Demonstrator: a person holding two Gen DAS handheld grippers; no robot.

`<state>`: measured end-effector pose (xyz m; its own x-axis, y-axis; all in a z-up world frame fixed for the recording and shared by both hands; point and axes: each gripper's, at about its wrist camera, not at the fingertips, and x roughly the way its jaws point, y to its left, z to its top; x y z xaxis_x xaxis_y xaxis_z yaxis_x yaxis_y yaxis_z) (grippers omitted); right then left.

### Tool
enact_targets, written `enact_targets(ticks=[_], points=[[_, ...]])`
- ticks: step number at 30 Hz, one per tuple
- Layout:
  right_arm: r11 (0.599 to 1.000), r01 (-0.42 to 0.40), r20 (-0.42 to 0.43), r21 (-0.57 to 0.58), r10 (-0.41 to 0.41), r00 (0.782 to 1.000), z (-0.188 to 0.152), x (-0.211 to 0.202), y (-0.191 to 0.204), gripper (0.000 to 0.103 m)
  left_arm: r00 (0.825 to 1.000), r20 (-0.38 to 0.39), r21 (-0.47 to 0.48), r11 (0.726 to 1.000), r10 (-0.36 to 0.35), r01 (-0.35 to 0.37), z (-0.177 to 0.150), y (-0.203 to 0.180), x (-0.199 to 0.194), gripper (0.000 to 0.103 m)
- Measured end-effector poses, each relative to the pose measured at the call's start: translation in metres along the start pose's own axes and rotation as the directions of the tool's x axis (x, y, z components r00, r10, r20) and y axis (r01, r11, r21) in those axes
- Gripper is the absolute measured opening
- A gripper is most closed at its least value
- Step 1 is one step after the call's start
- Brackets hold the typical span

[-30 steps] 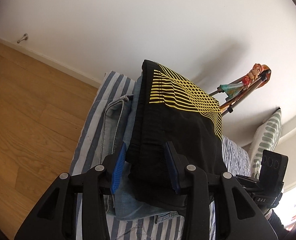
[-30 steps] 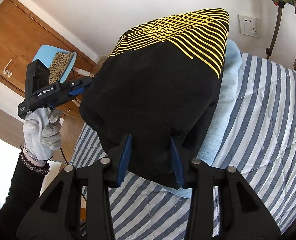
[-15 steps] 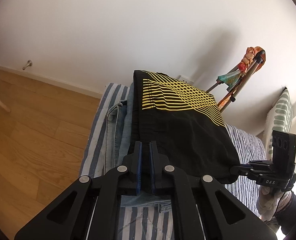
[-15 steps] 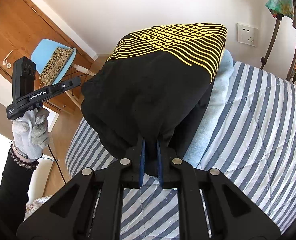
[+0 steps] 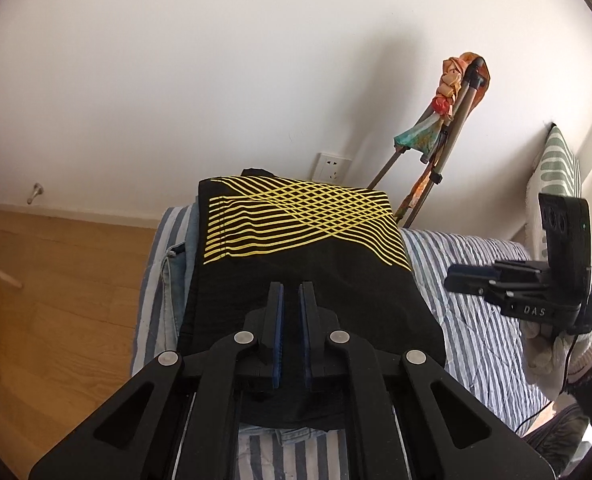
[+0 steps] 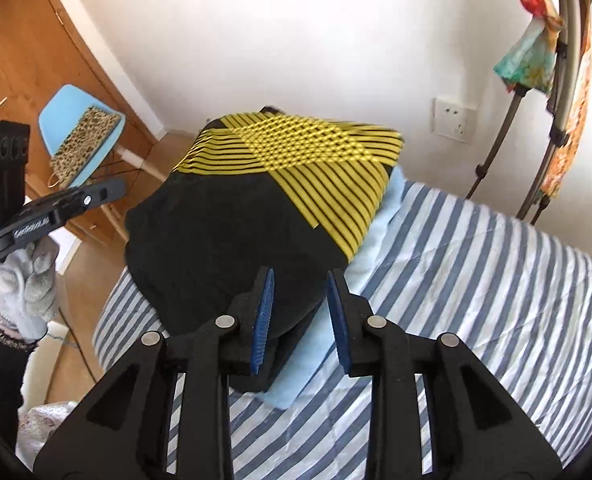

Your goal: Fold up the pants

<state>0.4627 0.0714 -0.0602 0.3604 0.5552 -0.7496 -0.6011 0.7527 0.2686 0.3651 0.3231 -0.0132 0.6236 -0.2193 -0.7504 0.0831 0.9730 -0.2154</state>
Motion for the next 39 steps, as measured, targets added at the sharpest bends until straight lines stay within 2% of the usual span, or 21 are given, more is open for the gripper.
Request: enact_targets(ticks=[4, 9, 13, 17, 20, 22, 23, 26, 28, 30, 33, 39], points=[[0.999, 0.030, 0.017, 0.034, -0.031, 0.999, 0.036, 0.018, -0.021, 0.029, 0.998, -0.035, 0.064, 0.996, 0.059, -0.056, -0.015, -0.006, 0.016, 0.006], [0.994, 0.098, -0.007, 0.055, -0.098, 0.995, 0.077, 0.072, -0.034, 0.029, 0.994, -0.094, -0.008, 0.998, 0.058, -0.059, -0.039, 0.014, 0.034, 0.006], [0.991, 0.114, -0.011, 0.067, -0.113, 0.994, 0.099, 0.106, -0.039, 0.029, 0.991, -0.114, 0.008, 0.998, 0.062, -0.062, -0.055, 0.014, 0.042, 0.006], [0.987, 0.146, -0.021, 0.071, -0.145, 0.989, 0.105, 0.121, -0.040, 0.028, 0.992, -0.109, 0.024, 0.998, 0.068, -0.065, -0.051, 0.013, 0.036, 0.007], [0.986, 0.160, 0.018, 0.037, -0.161, 0.987, 0.098, 0.103, -0.032, 0.028, 0.998, -0.053, 0.005, 0.999, 0.037, -0.037, -0.031, 0.015, 0.017, 0.010], [0.989, 0.149, 0.055, 0.002, -0.149, 0.987, 0.090, 0.081, -0.021, 0.029, 1.000, -0.015, -0.004, 1.000, 0.027, -0.028, -0.012, 0.017, 0.009, 0.026], [0.992, 0.125, 0.072, -0.012, -0.124, 0.990, 0.084, 0.070, -0.014, 0.028, 1.000, -0.003, -0.001, 1.000, 0.023, -0.023, -0.002, 0.016, 0.008, 0.027], [0.997, 0.032, 0.082, -0.067, -0.026, 0.996, 0.059, 0.043, 0.012, 0.028, 1.000, 0.011, -0.006, 1.000, 0.027, -0.027, 0.024, 0.019, 0.019, 0.027], [0.993, -0.010, 0.067, -0.114, 0.018, 0.998, 0.041, 0.033, 0.031, 0.028, 1.000, -0.011, -0.035, 0.999, 0.013, -0.013, 0.037, 0.024, 0.040, 0.027], [0.987, -0.043, 0.042, -0.156, 0.050, 0.998, 0.021, 0.027, 0.047, 0.028, 0.999, -0.027, -0.053, 0.998, 0.043, -0.045, 0.043, 0.027, 0.058, 0.027], [0.978, -0.052, 0.012, -0.202, 0.056, 0.998, 0.000, 0.025, 0.065, 0.029, 0.998, -0.046, -0.091, 0.995, 0.037, -0.041, 0.043, 0.032, 0.075, 0.027], [0.975, -0.057, -0.050, -0.214, 0.047, 0.998, -0.018, 0.037, 0.069, 0.029, 0.991, -0.074, -0.059, 0.991, 0.112, -0.116, 0.038, 0.029, 0.098, 0.027]])
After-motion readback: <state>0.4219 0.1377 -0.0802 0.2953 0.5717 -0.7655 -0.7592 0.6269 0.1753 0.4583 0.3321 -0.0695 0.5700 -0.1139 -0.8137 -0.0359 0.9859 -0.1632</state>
